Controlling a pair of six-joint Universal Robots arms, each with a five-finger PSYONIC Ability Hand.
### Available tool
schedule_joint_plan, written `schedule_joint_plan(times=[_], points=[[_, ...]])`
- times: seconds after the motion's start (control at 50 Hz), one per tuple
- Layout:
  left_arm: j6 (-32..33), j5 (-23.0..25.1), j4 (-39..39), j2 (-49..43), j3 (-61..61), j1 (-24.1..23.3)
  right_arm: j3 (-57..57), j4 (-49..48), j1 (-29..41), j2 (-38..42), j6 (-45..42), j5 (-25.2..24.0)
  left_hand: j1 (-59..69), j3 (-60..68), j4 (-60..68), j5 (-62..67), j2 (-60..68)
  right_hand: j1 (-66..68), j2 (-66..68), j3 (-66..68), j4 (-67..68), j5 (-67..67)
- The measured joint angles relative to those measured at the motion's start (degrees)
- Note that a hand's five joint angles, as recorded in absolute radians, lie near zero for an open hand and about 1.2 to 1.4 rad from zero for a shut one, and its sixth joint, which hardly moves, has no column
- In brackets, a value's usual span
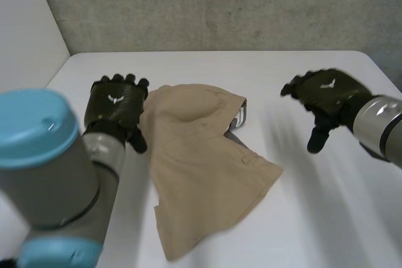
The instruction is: Fold the shorts.
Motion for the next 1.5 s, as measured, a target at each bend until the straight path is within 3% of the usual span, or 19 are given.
schedule_joint_plan(times=[0.16,0.24,0.34,0.52,0.54,0.6,0.76,0.96,1.08,1.14,1.44,1.5], points=[[-0.3,-0.1,-0.1,9.2,-10.8,-1.5,7.6,-6.5,0.0,4.3,-4.3,-7.0,2.4,1.4,2.2,1.5,2.5,0.2,0.2,1.6,0.2,0.2],[-0.5,0.0,-1.0,12.1,-16.0,-0.8,12.1,-13.7,0.3,8.4,-6.7,-10.3,2.7,2.0,2.9,2.3,3.0,6.8,7.6,9.4,7.5,6.6],[-1.9,0.5,-3.8,12.8,-18.9,0.7,13.5,-17.2,1.1,12.3,-7.6,-11.2,2.7,2.0,3.0,2.3,3.0,7.9,8.6,10.5,8.8,7.9],[-6.6,5.9,-9.5,12.4,-20.7,4.2,13.5,-20.0,2.4,16.5,-8.4,-11.1,2.7,2.0,3.0,2.3,3.4,15.9,17.9,19.5,17.7,16.2],[-8.0,9.1,-11.4,12.3,-20.9,5.6,13.4,-21.4,2.6,17.0,-8.4,-11.0,2.7,2.0,3.0,2.3,3.4,37.1,42.8,42.6,40.8,37.7],[-8.8,12.4,-12.7,12.2,-20.9,6.8,13.4,-26.5,3.2,17.7,-7.9,-10.7,2.7,2.0,3.0,2.3,3.5,40.7,54.4,55.9,54.4,51.1],[-9.0,16.3,-13.0,11.4,-21.9,8.1,12.5,-30.1,3.5,16.8,-2.9,-9.3,2.7,2.0,3.0,2.3,3.6,40.7,54.4,56.3,55.0,52.6],[-8.9,16.3,-11.7,6.5,-21.5,7.3,11.3,-29.7,3.8,14.0,8.2,-3.7,2.7,2.0,3.0,2.3,3.6,40.7,54.4,56.3,55.0,52.9],[-8.9,16.2,-10.5,3.4,-20.4,5.5,11.0,-29.5,4.7,13.2,11.6,0.1,2.7,2.4,3.2,2.3,3.7,40.7,54.4,56.3,55.0,52.9],[-9.1,16.0,-8.8,0.1,-18.4,1.9,10.9,-29.1,5.8,12.9,13.2,2.9,3.7,3.4,4.3,3.4,4.5,40.7,54.4,56.3,55.0,53.1],[-10.2,15.5,-5.6,-7.6,-11.8,-4.6,10.9,-28.3,7.1,11.5,14.5,3.5,7.6,7.4,8.3,7.5,8.4,41.5,54.4,56.3,55.1,53.5],[-10.3,15.2,-4.6,-9.5,-10.3,-4.9,10.9,-28.3,7.3,11.3,15.2,3.6,18.5,16.4,17.2,16.3,17.2,41.5,54.4,56.3,55.1,53.5]])
